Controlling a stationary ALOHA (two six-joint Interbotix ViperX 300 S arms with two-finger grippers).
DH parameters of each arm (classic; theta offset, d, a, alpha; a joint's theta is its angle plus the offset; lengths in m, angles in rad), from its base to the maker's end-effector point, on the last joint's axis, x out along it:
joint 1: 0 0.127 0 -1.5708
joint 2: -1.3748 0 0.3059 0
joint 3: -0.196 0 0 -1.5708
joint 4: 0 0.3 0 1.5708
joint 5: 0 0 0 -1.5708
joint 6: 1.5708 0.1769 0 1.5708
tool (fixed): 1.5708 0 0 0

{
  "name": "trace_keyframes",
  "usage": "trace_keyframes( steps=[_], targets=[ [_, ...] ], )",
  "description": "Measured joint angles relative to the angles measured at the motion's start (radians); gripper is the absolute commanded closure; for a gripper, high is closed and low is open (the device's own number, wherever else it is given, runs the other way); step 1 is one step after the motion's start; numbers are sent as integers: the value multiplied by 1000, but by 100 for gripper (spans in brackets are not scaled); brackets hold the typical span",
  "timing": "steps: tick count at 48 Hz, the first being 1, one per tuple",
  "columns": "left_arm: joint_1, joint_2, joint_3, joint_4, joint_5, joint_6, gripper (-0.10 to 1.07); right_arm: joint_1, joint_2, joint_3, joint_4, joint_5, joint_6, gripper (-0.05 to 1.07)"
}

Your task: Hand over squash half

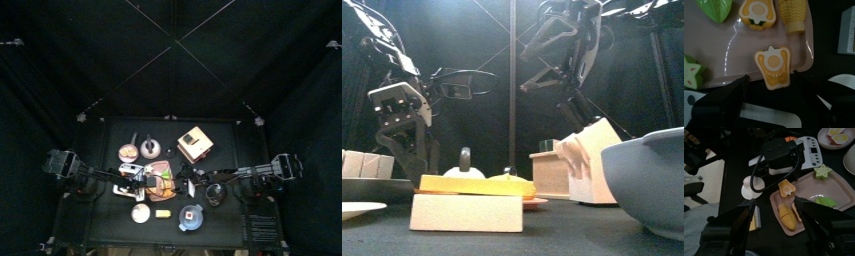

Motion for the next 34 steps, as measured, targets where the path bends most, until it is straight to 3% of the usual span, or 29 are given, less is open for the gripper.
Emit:
trace_keyframes(
  steps=[7, 21, 34],
  targets=[
    [-3, 23, -23, 2, 28, 0, -3, 5, -2, 12, 2, -2, 0, 8],
    [-3, 31, -37, 5, 69, 2, 17, 3, -51, 58, 0, -8, -2, 8],
    [-3, 11, -35, 2, 78, 2, 19, 3, -57, 69, 2, -31, -6, 8]
  ],
)
